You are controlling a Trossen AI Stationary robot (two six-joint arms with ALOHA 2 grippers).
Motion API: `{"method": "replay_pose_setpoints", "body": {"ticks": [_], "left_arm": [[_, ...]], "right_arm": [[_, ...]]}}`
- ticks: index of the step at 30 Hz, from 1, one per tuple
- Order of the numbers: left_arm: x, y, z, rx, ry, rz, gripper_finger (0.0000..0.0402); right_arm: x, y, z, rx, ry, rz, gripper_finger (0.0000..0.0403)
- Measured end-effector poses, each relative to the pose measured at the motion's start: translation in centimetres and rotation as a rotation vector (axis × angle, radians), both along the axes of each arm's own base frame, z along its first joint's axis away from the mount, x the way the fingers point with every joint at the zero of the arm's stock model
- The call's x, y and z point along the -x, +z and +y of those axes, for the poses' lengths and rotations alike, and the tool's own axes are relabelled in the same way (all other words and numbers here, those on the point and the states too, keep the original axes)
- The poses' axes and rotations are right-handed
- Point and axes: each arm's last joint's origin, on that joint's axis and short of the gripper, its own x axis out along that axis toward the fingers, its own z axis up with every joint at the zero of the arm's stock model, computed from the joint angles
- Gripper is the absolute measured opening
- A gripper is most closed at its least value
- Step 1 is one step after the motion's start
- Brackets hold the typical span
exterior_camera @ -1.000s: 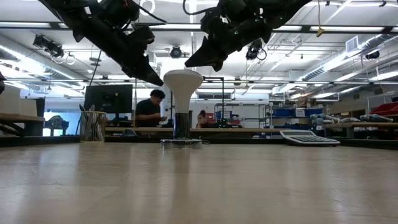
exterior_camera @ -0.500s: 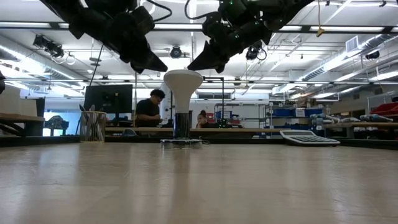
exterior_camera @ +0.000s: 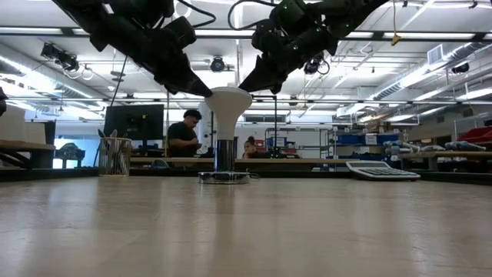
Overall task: Screw lightbulb
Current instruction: Insert the white lightbulb into the silver lamp
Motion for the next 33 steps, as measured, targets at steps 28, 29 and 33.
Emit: {"method": "replay_pose_setpoints", "body": {"ticks": [28,29,33], "left_arm": [[1.3,-0.3,3.6,-0.023,0.153,0.046,0.0000],[1.3,-0.4,3.6,-0.021,0.155,0.052,0.0000],[1.5,-0.2,3.5,-0.022,0.152,0.044,0.0000]], "right_arm": [[-0.5,0.1,1.6,-0.058,0.076,-0.020,0.0009],[-0.5,0.1,1.5,-0.059,0.073,-0.023,0.0009],[-0.6,0.5,1.3,-0.034,0.047,-0.033,0.0009]]}}
